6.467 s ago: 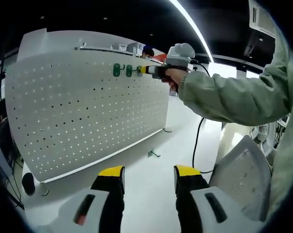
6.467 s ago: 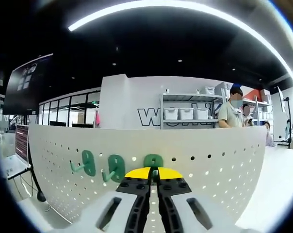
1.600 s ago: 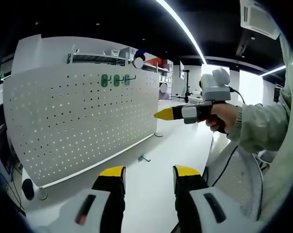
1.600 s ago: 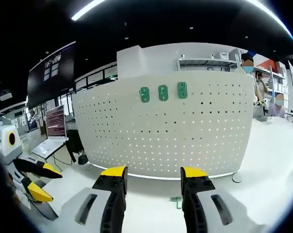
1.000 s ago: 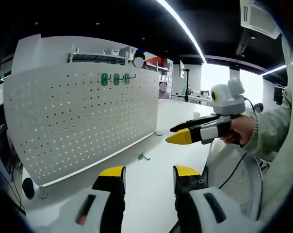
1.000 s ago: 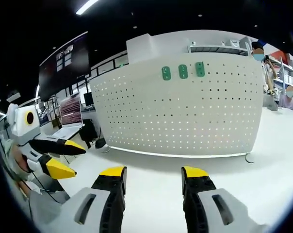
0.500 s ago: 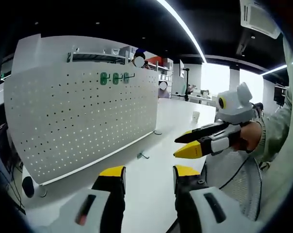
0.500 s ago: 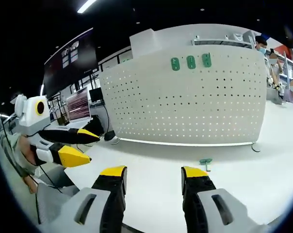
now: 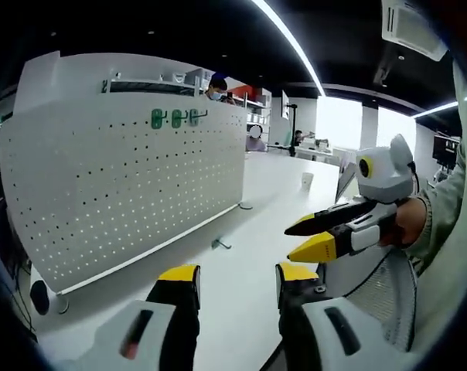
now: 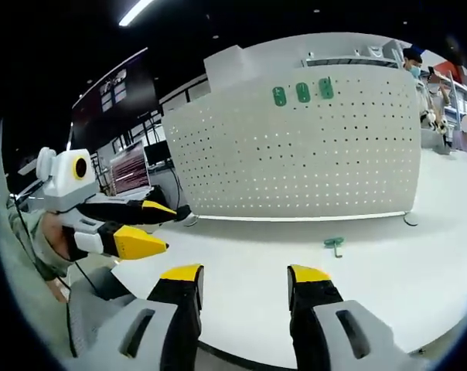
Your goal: Insert the hook assembly into the mounting plate slot until the hook locks in place.
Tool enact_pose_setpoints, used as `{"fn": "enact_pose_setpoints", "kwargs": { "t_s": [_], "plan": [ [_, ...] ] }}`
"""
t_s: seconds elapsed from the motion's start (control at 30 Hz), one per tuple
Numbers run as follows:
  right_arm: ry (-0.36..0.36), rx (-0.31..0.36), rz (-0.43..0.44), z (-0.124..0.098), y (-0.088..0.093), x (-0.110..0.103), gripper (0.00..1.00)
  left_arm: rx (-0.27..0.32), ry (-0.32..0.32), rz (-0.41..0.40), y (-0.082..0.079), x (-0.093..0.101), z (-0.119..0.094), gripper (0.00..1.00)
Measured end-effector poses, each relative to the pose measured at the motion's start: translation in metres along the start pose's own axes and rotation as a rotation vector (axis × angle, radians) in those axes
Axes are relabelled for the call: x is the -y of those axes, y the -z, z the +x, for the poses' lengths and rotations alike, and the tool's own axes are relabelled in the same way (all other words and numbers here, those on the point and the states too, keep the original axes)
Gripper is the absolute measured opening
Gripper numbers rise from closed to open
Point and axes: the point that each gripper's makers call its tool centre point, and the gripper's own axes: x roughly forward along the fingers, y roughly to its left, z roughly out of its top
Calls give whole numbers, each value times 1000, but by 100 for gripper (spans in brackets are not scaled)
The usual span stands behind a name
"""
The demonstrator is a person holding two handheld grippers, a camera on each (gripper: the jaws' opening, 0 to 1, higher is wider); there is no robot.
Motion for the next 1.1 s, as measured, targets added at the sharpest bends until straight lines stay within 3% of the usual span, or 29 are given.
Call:
{"fn": "enact_pose_setpoints", "kwargs": {
  "t_s": [0.43, 1.1],
  "plan": [
    [15, 15, 17, 1, 0, 4, 41, -18, 50, 31, -4, 7, 14, 40],
    [53, 43, 71, -3, -5, 15, 41, -48, 97, 91, -6, -5, 56, 41]
  ]
}}
